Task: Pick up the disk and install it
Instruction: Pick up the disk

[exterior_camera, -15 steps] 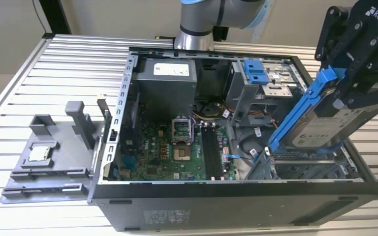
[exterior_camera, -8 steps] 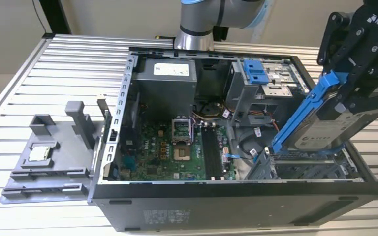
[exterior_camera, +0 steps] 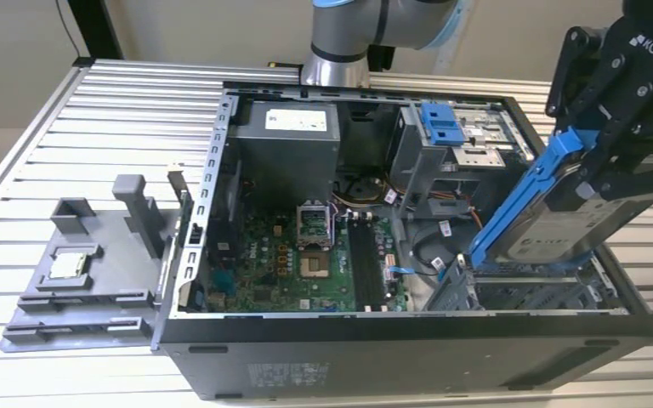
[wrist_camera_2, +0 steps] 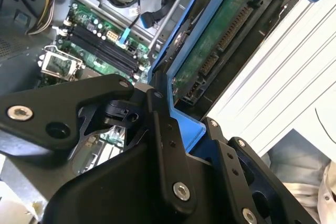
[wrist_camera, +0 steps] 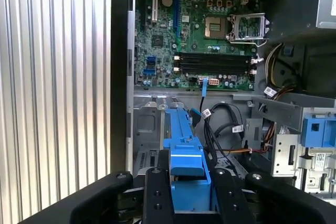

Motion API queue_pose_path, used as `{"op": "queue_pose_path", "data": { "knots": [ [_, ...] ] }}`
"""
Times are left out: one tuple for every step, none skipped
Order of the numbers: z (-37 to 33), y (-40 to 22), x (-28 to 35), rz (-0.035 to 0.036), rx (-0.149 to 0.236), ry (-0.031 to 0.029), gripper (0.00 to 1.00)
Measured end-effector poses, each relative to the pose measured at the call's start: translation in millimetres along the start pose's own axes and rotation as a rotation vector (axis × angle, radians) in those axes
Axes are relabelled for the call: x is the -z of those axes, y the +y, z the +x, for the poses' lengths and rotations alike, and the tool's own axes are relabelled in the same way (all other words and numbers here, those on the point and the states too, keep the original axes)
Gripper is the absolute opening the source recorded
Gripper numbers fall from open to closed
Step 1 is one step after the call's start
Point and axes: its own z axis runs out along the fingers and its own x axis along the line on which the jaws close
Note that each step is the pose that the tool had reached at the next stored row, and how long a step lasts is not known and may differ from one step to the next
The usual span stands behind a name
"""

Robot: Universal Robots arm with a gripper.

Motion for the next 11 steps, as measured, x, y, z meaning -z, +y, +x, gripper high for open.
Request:
{"op": "queue_pose_path", "data": {
  "knots": [
    [0.1, 0.1, -1.0, 0.0010, 0.000, -0.0001, 0.00],
    [0.2, 0.1, -1.8, 0.0021, 0.000, 0.0000, 0.00],
    [0.3, 0.1, -2.6, 0.0032, 0.000, 0.0000, 0.00],
    [0.3, 0.1, -3.2, 0.0040, 0.000, 0.0000, 0.00],
    [0.4, 0.1, -3.8, 0.0048, 0.000, -0.0001, 0.00],
    [0.4, 0.1, -4.3, 0.0055, 0.000, 0.0000, 0.00],
    [0.4, 0.1, -5.0, 0.0056, 0.000, 0.0000, 0.00],
    [0.5, 0.2, -5.8, 0.0058, 0.000, 0.0000, 0.00],
    [0.5, 0.2, -6.6, 0.0058, 0.000, -0.0001, 0.00],
    [0.6, 0.2, -7.5, 0.0059, 0.000, 0.0000, 0.00],
    [0.6, 0.2, -8.5, 0.0062, 0.000, -0.0001, 0.00]
  ]
}}
